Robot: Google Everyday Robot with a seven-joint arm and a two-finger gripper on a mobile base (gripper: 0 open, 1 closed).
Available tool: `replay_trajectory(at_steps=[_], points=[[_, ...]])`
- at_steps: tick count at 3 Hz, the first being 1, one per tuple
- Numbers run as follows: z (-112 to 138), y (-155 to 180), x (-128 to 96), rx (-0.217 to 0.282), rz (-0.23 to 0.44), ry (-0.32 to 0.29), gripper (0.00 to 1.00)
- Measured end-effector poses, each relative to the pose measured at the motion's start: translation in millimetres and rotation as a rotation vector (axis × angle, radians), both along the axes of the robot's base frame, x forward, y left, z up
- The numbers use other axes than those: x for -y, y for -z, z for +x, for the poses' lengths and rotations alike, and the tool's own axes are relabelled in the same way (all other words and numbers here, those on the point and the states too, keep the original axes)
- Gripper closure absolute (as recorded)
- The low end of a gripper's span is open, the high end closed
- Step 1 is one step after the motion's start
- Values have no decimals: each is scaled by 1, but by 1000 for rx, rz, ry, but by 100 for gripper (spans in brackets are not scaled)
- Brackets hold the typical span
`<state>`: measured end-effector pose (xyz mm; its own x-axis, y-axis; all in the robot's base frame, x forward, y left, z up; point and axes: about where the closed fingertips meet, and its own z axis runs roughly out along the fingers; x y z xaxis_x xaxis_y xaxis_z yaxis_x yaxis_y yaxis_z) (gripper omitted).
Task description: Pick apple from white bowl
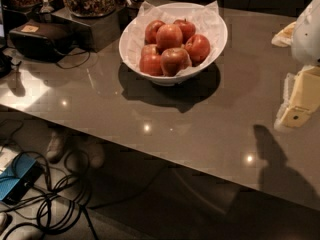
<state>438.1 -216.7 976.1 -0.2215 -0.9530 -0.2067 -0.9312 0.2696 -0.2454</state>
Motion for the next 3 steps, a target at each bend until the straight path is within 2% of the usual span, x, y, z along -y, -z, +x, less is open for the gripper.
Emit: replay_trajectory(at_steps=[1,2,3], points=[[0,0,0,0,0,0,0],[0,2,-5,-25,26,9,0],[15,-1,-35,-74,73,1,0]])
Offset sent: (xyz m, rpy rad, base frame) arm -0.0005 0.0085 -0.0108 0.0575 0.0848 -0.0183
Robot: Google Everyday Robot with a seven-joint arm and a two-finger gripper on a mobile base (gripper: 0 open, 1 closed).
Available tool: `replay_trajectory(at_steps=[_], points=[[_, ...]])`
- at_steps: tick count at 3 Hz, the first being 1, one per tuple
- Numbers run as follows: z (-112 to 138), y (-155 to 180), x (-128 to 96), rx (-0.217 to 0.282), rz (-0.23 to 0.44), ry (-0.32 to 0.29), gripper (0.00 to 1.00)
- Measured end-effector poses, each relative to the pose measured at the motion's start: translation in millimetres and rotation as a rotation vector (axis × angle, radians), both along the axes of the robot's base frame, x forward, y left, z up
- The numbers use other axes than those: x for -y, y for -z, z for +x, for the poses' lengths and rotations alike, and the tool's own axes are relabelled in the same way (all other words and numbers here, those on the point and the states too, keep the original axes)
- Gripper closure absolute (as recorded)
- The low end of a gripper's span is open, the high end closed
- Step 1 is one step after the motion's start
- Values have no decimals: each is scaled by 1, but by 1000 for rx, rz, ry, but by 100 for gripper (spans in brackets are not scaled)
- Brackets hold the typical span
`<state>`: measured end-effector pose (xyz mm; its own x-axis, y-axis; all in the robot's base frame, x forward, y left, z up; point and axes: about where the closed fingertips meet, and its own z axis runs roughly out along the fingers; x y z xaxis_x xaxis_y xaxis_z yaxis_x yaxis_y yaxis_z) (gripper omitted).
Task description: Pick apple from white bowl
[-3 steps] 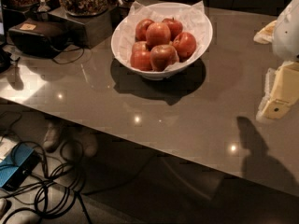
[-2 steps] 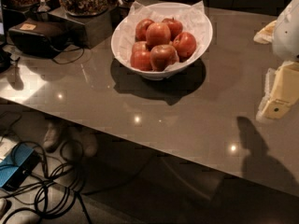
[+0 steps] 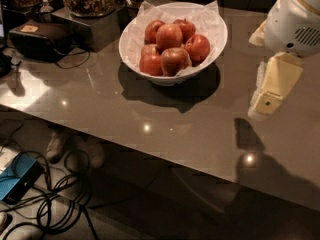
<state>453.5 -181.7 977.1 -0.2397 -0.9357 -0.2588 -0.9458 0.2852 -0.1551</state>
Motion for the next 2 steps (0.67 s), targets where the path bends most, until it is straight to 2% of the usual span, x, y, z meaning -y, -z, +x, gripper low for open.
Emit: replay_trajectory(at_steps=[1,2], points=[[15,-5,-24,-25,25,-8,0],[26,-12,-45,-14,45,-38,0]])
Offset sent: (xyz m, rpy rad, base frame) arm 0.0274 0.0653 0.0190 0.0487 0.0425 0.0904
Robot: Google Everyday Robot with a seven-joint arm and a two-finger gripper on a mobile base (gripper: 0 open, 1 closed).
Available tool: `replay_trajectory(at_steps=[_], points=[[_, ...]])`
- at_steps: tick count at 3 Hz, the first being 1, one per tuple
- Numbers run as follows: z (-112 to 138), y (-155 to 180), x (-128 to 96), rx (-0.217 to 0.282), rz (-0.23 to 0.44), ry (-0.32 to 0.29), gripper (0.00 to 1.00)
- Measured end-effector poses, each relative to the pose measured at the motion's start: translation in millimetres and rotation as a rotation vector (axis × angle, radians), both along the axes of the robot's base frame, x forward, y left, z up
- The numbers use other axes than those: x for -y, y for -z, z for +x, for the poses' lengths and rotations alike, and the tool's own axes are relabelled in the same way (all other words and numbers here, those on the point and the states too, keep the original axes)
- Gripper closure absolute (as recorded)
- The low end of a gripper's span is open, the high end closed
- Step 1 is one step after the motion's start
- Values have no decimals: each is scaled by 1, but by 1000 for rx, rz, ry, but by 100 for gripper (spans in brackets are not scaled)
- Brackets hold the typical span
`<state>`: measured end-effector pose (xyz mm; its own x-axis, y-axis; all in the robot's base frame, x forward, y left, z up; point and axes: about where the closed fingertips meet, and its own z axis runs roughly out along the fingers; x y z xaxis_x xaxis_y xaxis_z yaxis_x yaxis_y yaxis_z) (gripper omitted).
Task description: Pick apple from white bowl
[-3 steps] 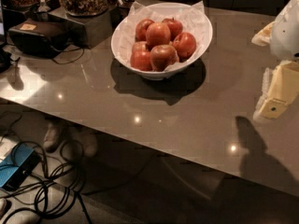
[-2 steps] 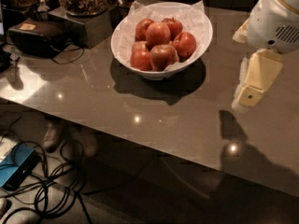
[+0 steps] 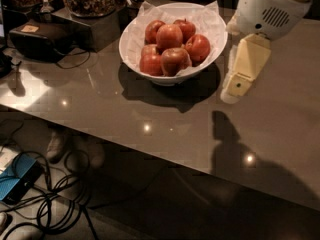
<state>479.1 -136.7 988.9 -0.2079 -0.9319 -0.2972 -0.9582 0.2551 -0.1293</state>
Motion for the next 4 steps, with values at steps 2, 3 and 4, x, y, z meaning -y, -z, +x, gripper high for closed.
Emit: replay_trajectory(at_steps=[2,3,4], points=[[21,-12,-16,33,67,52,0],[36,-19,-29,45,80,72,1],[48,-22,-40,48,81,90,18]])
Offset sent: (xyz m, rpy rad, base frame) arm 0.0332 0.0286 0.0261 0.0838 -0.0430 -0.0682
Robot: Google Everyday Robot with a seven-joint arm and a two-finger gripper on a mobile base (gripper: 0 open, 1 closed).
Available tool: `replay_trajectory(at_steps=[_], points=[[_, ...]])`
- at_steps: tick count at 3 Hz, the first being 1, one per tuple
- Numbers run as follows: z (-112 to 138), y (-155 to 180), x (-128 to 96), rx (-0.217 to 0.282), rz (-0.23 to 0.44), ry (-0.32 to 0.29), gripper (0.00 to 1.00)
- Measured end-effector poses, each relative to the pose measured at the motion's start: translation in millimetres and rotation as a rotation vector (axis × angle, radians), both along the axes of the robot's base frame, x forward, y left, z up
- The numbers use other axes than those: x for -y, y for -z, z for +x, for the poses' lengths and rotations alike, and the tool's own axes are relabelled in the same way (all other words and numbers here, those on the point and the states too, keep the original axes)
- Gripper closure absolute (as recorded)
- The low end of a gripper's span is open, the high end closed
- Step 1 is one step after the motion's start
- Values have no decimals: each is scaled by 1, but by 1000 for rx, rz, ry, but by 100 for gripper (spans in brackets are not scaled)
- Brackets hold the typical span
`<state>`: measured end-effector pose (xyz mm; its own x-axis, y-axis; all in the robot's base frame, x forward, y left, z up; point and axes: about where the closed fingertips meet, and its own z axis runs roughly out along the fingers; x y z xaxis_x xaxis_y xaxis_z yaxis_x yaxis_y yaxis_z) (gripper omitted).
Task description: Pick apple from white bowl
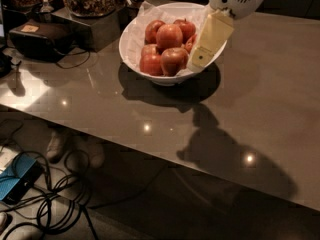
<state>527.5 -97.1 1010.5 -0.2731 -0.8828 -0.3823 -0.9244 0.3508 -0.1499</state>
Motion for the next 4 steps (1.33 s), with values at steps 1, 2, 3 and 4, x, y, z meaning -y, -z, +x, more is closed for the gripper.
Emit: replay_trajectory(at_steps=[1,2,3,4], points=[[11,7,-14,-14,-29,9,28],[19,17,-23,-33,-56,19,32],[22,24,-31,-46,-71,19,32],[25,25,-38,-48,-81,11,28]])
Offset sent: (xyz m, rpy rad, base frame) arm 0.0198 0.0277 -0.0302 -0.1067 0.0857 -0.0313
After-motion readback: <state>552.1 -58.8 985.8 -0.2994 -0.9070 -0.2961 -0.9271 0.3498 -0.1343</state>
